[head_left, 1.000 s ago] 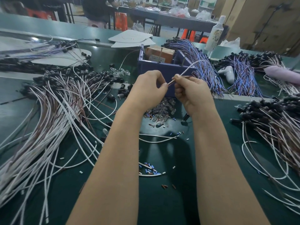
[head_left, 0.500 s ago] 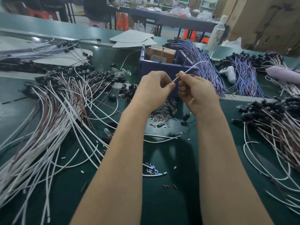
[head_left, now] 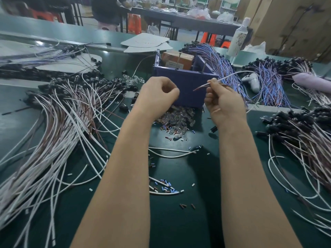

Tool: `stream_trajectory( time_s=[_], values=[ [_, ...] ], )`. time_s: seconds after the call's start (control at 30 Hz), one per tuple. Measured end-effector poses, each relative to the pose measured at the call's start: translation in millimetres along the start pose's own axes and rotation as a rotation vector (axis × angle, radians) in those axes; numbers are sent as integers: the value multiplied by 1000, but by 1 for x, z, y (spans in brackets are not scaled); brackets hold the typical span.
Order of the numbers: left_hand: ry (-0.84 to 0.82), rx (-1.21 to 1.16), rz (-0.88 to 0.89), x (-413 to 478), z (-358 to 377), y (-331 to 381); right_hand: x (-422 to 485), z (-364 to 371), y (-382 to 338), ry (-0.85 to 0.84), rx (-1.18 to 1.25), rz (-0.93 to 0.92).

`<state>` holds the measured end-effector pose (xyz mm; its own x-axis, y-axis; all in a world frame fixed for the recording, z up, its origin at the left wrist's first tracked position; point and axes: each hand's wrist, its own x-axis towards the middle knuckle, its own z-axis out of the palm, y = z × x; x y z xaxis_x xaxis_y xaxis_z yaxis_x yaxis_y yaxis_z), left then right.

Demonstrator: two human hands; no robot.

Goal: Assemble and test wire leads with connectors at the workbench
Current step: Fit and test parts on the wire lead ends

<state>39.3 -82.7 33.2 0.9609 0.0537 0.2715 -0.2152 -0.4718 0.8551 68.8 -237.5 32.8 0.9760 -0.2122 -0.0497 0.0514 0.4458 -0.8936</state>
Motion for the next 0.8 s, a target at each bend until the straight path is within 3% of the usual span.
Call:
stream_trajectory(
  time_s=[0.13,0.4,0.8],
  values=[
    [-113,40,53,-2,16,10,-5,8,2,-97,-44,23],
    [-45,-94,50,-1,12,7,-5,2,-4,-67,-22,32],
    [-79,13,83,0,17,6,-9,10,3,-105,-128,7]
  ],
)
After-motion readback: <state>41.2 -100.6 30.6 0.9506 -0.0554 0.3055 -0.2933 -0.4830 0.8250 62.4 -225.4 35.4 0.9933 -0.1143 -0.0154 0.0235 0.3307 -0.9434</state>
